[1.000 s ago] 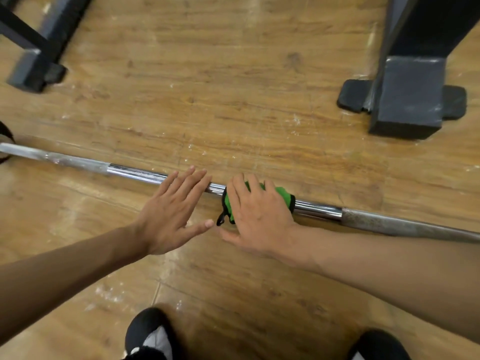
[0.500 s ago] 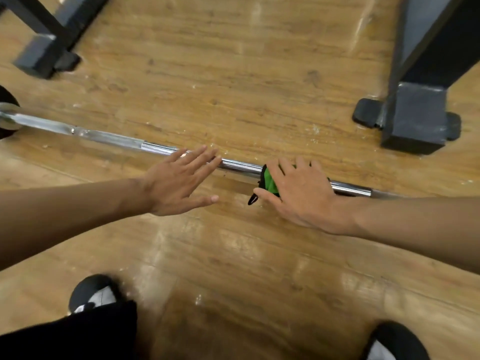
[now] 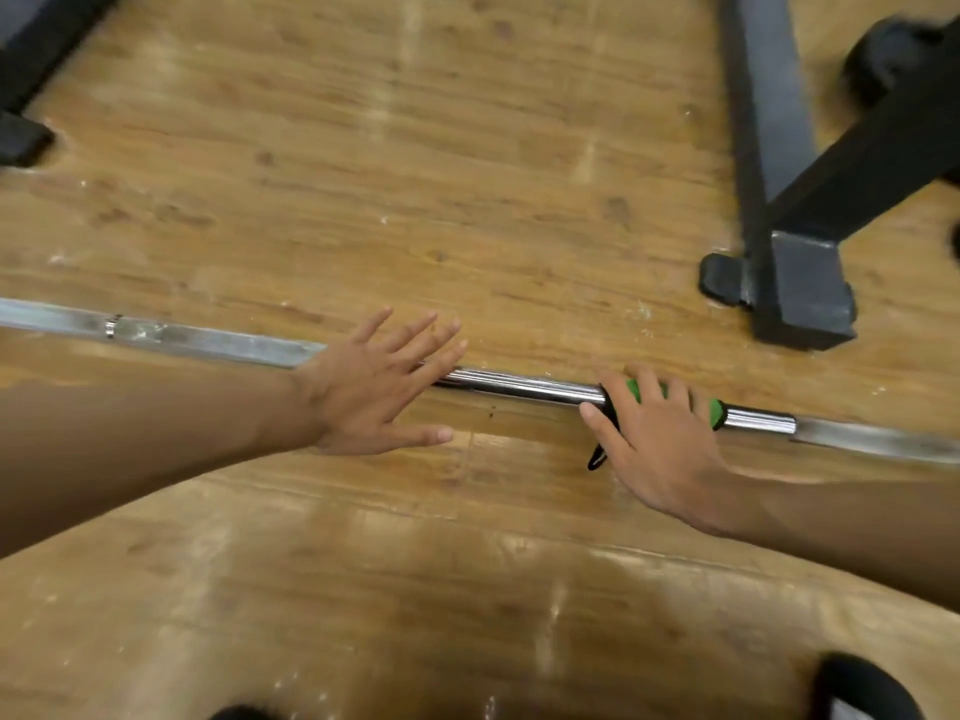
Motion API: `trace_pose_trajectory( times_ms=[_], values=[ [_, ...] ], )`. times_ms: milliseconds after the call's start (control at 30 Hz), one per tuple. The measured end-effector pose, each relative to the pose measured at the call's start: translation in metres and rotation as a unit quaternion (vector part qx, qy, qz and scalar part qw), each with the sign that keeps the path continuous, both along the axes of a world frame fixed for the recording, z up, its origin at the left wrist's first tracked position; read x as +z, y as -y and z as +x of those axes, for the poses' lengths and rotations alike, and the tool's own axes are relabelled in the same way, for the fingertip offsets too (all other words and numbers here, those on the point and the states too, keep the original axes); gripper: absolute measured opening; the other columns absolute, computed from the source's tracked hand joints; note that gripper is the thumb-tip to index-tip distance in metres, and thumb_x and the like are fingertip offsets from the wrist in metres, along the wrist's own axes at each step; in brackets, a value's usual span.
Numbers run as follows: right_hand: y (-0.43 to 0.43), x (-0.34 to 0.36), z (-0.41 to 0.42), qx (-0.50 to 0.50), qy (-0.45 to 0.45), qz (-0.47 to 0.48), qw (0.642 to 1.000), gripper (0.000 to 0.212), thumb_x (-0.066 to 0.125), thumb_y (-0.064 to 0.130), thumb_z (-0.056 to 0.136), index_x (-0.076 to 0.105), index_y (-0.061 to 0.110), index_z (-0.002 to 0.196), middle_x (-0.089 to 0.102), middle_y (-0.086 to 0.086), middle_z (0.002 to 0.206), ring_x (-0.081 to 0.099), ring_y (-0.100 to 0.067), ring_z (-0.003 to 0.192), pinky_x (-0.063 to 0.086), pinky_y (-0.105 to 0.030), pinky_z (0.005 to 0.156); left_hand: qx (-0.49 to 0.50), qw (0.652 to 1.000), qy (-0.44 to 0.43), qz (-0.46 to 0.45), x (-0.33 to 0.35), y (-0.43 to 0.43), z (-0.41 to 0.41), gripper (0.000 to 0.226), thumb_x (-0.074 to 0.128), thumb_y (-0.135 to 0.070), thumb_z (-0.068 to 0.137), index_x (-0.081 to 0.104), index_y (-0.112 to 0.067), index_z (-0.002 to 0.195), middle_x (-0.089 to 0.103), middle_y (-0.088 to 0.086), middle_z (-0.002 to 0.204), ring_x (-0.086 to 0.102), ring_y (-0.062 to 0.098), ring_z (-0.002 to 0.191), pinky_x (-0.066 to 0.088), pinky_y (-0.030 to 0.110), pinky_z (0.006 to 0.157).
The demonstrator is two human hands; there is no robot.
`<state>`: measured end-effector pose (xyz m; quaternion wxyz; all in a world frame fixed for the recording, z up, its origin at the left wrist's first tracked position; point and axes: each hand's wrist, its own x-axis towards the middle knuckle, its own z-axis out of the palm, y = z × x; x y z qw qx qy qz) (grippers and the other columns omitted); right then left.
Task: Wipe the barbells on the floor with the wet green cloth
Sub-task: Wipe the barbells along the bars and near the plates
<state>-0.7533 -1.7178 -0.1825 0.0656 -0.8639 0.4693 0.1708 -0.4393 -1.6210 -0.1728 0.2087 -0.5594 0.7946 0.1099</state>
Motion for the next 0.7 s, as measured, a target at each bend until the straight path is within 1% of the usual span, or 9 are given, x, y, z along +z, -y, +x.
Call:
trace_pose_trajectory(
  times_ms=[67, 133, 200, 300, 367, 467, 567, 633, 700],
  values=[
    [-0.005, -0.008, 0.001, -0.016, 0.030, -0.047, 0.998, 0.080, -0.004, 0.073, 0.097, 0.038, 0.033, 0.152, 0.051, -0.005, 0.148, 0.047, -0.038, 0.128, 0.034, -0.055, 0.108, -0.027, 0.998, -0.053, -0.011, -0.014, 0.007, 0.013, 0.103, -0.029, -0.084, 0.077, -0.031, -0.021, 0.158, -0.028, 0.004, 0.170, -0.026, 0.025, 0.157, -0.003, 0.053, 0.129],
    [-0.009, -0.017, 0.004, -0.048, 0.063, -0.084, 0.993, 0.075, 0.009, 0.067, 0.102, 0.051, 0.022, 0.145, 0.059, -0.008, 0.138, 0.052, -0.040, 0.120, 0.037, -0.055, 0.102, -0.089, 0.988, -0.117, -0.042, -0.024, 0.019, 0.028, 0.096, -0.011, -0.083, 0.090, -0.021, -0.022, 0.163, -0.019, 0.004, 0.173, -0.018, 0.026, 0.159, 0.001, 0.051, 0.130],
    [-0.012, -0.026, 0.008, -0.066, 0.089, -0.135, 0.985, 0.069, 0.021, 0.061, 0.104, 0.058, 0.015, 0.139, 0.061, -0.011, 0.135, 0.053, -0.041, 0.116, 0.037, -0.054, 0.100, -0.149, 0.975, -0.145, -0.073, -0.033, 0.029, 0.039, 0.091, 0.003, -0.080, 0.098, -0.010, -0.021, 0.166, -0.009, 0.006, 0.174, -0.009, 0.028, 0.161, 0.004, 0.049, 0.130],
    [-0.016, -0.032, 0.017, -0.103, 0.129, -0.165, 0.972, 0.058, 0.029, 0.051, 0.105, 0.062, 0.013, 0.133, 0.062, -0.012, 0.132, 0.051, -0.041, 0.116, 0.034, -0.053, 0.103, -0.180, 0.965, -0.146, -0.119, -0.037, 0.029, 0.041, 0.093, 0.011, -0.078, 0.101, 0.004, -0.014, 0.167, 0.001, 0.008, 0.175, 0.001, 0.029, 0.161, 0.008, 0.050, 0.130],
    [-0.022, -0.035, 0.020, -0.132, 0.152, -0.181, 0.963, 0.054, 0.031, 0.047, 0.106, 0.065, 0.012, 0.128, 0.063, -0.011, 0.129, 0.050, -0.040, 0.116, 0.033, -0.052, 0.104, -0.153, 0.965, -0.161, -0.140, -0.037, 0.023, 0.038, 0.092, 0.010, -0.075, 0.102, 0.007, -0.009, 0.167, 0.004, 0.009, 0.175, 0.003, 0.028, 0.161, 0.011, 0.052, 0.129],
    [-0.030, -0.041, 0.024, -0.155, 0.191, -0.213, 0.945, 0.050, 0.032, 0.044, 0.107, 0.069, 0.013, 0.119, 0.065, -0.010, 0.124, 0.050, -0.037, 0.112, 0.034, -0.051, 0.102, -0.060, 0.971, -0.162, -0.167, -0.037, 0.015, 0.030, 0.092, 0.006, -0.073, 0.103, 0.013, -0.006, 0.166, 0.005, 0.009, 0.175, 0.005, 0.027, 0.161, 0.017, 0.055, 0.128],
    [-0.034, -0.048, 0.034, -0.200, 0.224, -0.242, 0.922, 0.050, 0.032, 0.043, 0.106, 0.072, 0.013, 0.110, 0.066, -0.009, 0.121, 0.051, -0.037, 0.112, 0.036, -0.053, 0.104, 0.011, 0.969, -0.144, -0.198, -0.040, 0.012, 0.016, 0.089, 0.002, -0.069, 0.104, 0.019, -0.006, 0.165, 0.010, 0.009, 0.174, 0.007, 0.027, 0.161, 0.017, 0.055, 0.128],
    [-0.041, -0.050, 0.045, -0.224, 0.247, -0.256, 0.907, 0.051, 0.032, 0.042, 0.106, 0.073, 0.012, 0.108, 0.067, -0.010, 0.120, 0.052, -0.037, 0.116, 0.037, -0.056, 0.106, 0.038, 0.966, -0.133, -0.217, -0.042, 0.010, 0.010, 0.087, 0.002, -0.067, 0.105, 0.023, -0.007, 0.164, 0.015, 0.009, 0.173, 0.010, 0.027, 0.161, 0.018, 0.055, 0.127],
    [-0.051, -0.051, 0.061, -0.218, 0.256, -0.255, 0.907, 0.048, 0.035, 0.040, 0.106, 0.073, 0.011, 0.110, 0.066, -0.011, 0.120, 0.053, -0.037, 0.117, 0.036, -0.057, 0.109, 0.061, 0.964, -0.118, -0.230, -0.041, 0.008, 0.003, 0.085, 0.002, -0.065, 0.106, 0.028, -0.007, 0.163, 0.019, 0.011, 0.172, 0.013, 0.027, 0.160, 0.018, 0.056, 0.127]
  ],
)
